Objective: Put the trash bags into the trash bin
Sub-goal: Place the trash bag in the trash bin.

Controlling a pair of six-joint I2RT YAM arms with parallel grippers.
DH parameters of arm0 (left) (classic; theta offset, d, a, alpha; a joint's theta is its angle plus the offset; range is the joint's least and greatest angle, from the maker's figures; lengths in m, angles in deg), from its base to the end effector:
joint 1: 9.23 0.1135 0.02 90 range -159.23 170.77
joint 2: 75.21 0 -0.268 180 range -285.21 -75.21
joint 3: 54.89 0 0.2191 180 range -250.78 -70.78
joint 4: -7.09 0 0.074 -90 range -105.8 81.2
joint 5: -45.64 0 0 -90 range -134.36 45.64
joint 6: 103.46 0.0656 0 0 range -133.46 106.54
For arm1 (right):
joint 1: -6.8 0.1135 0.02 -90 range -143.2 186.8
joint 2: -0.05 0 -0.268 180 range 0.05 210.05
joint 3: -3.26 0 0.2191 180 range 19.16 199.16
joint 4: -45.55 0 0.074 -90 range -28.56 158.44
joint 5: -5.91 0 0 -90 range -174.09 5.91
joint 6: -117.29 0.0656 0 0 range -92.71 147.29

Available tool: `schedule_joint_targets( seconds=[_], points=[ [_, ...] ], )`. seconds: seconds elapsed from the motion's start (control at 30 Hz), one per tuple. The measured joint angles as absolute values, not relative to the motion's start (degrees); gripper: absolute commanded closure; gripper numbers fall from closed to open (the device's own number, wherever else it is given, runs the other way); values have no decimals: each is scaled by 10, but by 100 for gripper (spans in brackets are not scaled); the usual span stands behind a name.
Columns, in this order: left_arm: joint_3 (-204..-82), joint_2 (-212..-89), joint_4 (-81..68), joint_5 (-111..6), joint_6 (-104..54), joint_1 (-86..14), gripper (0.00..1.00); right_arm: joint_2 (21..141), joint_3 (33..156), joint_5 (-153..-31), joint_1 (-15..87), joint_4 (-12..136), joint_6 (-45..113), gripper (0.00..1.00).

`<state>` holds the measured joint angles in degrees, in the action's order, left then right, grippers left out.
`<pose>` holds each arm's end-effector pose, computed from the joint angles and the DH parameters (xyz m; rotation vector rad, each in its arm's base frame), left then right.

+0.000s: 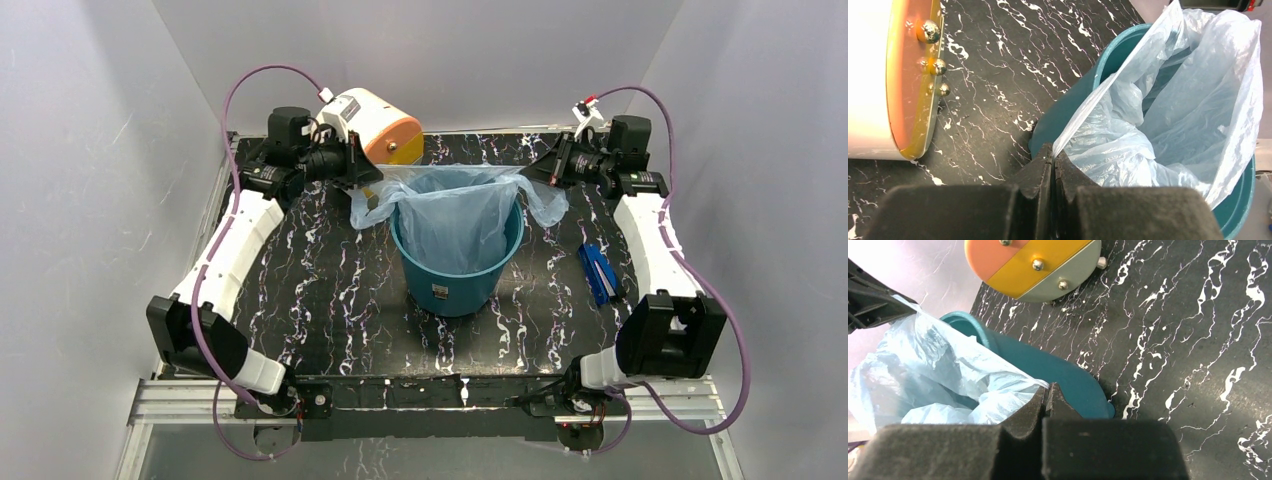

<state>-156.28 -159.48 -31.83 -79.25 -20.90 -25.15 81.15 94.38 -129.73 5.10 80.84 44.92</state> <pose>0.2987 -0.1242 0.3972 0.5530 1.8971 -0.8597 0.3039 0.0379 0.3652 -0.1834 1.9899 0.9742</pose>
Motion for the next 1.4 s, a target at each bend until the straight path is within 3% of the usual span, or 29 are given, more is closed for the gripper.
schedule_joint_targets(
  seconds=[0.33,0.47,0.53,0.9,1.07,1.23,1.4],
  points=[
    [-1503,-1639,-292,-816,-233,-250,100,890,944,-1303,54,832,464,92],
    [-1478,-1641,-286,-825,-238,-243,100,893,930,-1303,51,846,459,85],
    [-1465,-1641,-280,-833,-238,-243,100,892,919,-1299,51,851,452,77],
    [-1434,-1611,-288,-816,-244,-237,41,849,917,-1158,49,898,444,41],
    [-1439,-1572,-304,-757,-244,-231,31,758,917,-1019,47,890,454,28],
    [-1439,-1532,-320,-689,-247,-224,24,683,917,-931,44,864,451,28],
    [-1439,-1504,-329,-631,-255,-220,19,669,927,-944,43,860,440,29]
  ],
)
